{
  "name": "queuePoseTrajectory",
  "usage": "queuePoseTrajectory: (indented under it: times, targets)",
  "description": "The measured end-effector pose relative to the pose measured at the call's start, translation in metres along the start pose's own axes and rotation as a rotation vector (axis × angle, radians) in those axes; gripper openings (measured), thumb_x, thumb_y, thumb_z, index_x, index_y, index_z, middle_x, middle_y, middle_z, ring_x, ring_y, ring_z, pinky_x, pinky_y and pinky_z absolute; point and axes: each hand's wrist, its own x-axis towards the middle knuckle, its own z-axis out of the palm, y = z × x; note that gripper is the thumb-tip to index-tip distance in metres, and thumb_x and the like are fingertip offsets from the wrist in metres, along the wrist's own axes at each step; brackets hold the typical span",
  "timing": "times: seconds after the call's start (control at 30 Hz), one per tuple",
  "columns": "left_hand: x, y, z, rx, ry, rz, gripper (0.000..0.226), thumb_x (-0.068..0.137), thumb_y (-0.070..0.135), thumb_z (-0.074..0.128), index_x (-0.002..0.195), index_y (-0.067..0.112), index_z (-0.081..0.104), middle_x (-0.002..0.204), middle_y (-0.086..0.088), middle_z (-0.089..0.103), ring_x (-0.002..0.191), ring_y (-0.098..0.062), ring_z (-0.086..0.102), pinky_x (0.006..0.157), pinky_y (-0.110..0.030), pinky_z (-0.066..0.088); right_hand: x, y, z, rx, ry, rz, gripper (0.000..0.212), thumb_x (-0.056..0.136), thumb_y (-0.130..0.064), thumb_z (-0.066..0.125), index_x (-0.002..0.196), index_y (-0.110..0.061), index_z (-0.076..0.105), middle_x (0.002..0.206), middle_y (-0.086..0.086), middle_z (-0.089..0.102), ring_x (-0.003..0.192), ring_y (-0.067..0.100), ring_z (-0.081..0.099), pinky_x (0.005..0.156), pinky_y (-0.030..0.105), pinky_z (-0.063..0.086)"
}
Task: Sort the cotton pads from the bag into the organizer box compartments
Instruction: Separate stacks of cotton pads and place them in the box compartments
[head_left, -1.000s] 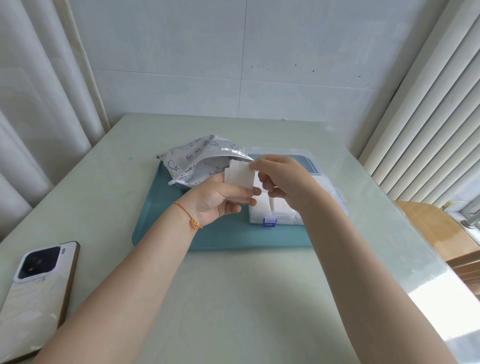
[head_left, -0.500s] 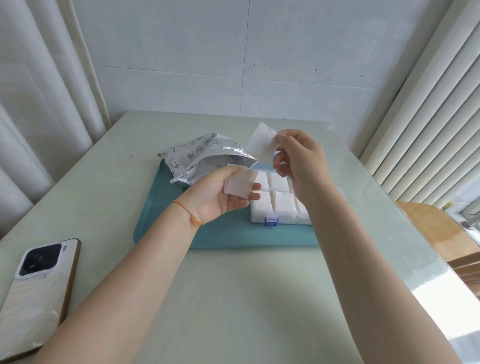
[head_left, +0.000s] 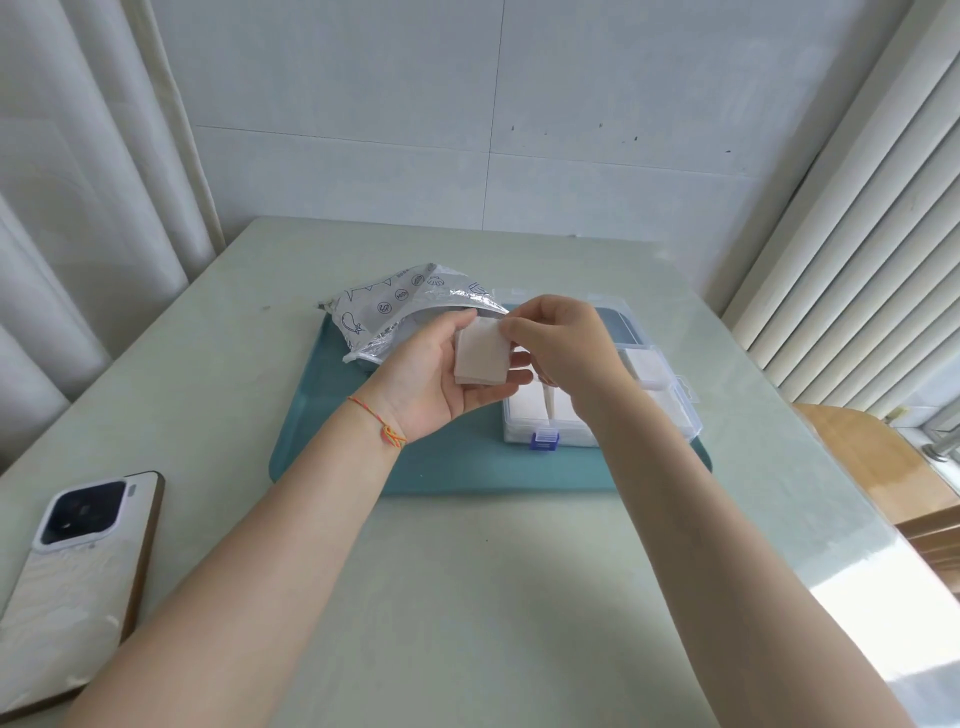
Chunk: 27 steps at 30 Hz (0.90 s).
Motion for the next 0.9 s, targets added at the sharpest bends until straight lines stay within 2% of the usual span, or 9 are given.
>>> queuePoseTrajectory:
  times: [0.1,0.2,0.27,0.37,0.47,0.6,0.7,0.8,0.9]
  targets:
    - [0.0,-0.002,0.0,0.035,0.015,0.017,0.031,0.103,0.017,0.035,0.115,0.006,0.061,0.096,-0.015,0.073,0.09,-0.03,0.071,0.079,-0.033,0.058,0.004,0.006,0.002,-0.128,0.042,-0.051,0.006,0.085,-0.009,0.061,0.084,-0.014,0.065,0.074,0.0,0.067,0.058,0.008,0.063,0.048,0.017,0.043]
    - [0.001,-0.004,-0.001,0.036,0.045,-0.002,0.026,0.101,0.011,0.039,0.109,0.008,0.062,0.09,-0.012,0.073,0.081,-0.026,0.072,0.069,-0.034,0.06,0.006,0.009,0.0,-0.435,0.118,-0.218,0.02,0.085,-0.027,0.069,0.103,-0.02,0.062,0.093,-0.004,0.06,0.075,0.004,0.055,0.061,0.015,0.039]
    - [0.001,-0.003,-0.002,0.036,0.036,-0.011,0.024,0.097,0.011,0.043,0.112,0.008,0.061,0.091,-0.01,0.07,0.082,-0.025,0.069,0.07,-0.035,0.06,0.003,0.008,-0.003,-0.513,-0.031,-0.318,0.048,0.078,-0.04,0.077,0.118,-0.023,0.057,0.109,-0.003,0.05,0.087,0.003,0.05,0.076,0.016,0.043]
    - [0.0,-0.001,-0.003,0.003,0.002,-0.051,0.032,0.092,0.005,0.034,0.108,0.014,0.06,0.085,-0.005,0.069,0.074,-0.02,0.069,0.065,-0.033,0.057,-0.001,0.011,0.001,-0.786,-0.246,-0.357,0.082,0.065,-0.054,0.079,0.135,-0.027,0.046,0.125,-0.001,0.043,0.118,0.018,0.041,0.1,0.037,0.041]
    - [-0.001,-0.001,-0.004,0.032,-0.023,-0.068,0.035,0.089,0.003,0.029,0.106,0.015,0.057,0.081,-0.003,0.067,0.068,-0.019,0.067,0.071,-0.035,0.051,-0.001,0.015,0.005,-0.969,-0.223,-0.369,0.081,0.07,-0.057,0.076,0.137,-0.028,0.042,0.126,-0.003,0.044,0.121,0.02,0.038,0.1,0.039,0.034]
    - [0.0,-0.001,-0.004,0.012,-0.053,-0.068,0.036,0.091,0.004,0.029,0.115,0.012,0.055,0.093,-0.01,0.067,0.08,-0.024,0.07,0.086,-0.047,0.052,0.002,0.015,0.001,-0.902,-0.221,-0.367,0.065,0.076,-0.052,0.072,0.129,-0.024,0.047,0.121,-0.003,0.051,0.114,0.021,0.046,0.096,0.04,0.033]
    - [0.001,-0.001,-0.002,0.042,-0.042,-0.042,0.033,0.097,0.007,0.034,0.12,0.013,0.056,0.098,-0.009,0.068,0.086,-0.022,0.071,0.084,-0.046,0.055,0.005,0.017,-0.001,-0.863,-0.211,-0.369,0.064,0.074,-0.052,0.075,0.125,-0.024,0.048,0.116,-0.003,0.054,0.11,0.021,0.051,0.097,0.041,0.035]
    - [0.001,0.001,-0.003,0.044,0.026,0.016,0.03,0.098,0.005,0.04,0.12,0.007,0.059,0.098,-0.011,0.071,0.086,-0.023,0.071,0.077,-0.04,0.06,0.004,0.014,-0.003,-0.75,-0.203,-0.365,0.078,0.071,-0.053,0.08,0.134,-0.026,0.043,0.122,-0.002,0.05,0.108,0.019,0.053,0.097,0.038,0.04]
    - [0.001,0.008,-0.009,0.004,0.099,0.09,0.025,0.096,0.008,0.047,0.115,0.006,0.063,0.094,-0.01,0.07,0.086,-0.023,0.066,0.075,-0.036,0.06,0.003,0.005,-0.005,-0.479,-0.138,-0.294,0.064,0.078,-0.048,0.077,0.13,-0.023,0.049,0.115,-0.002,0.058,0.099,0.012,0.057,0.082,0.025,0.045]
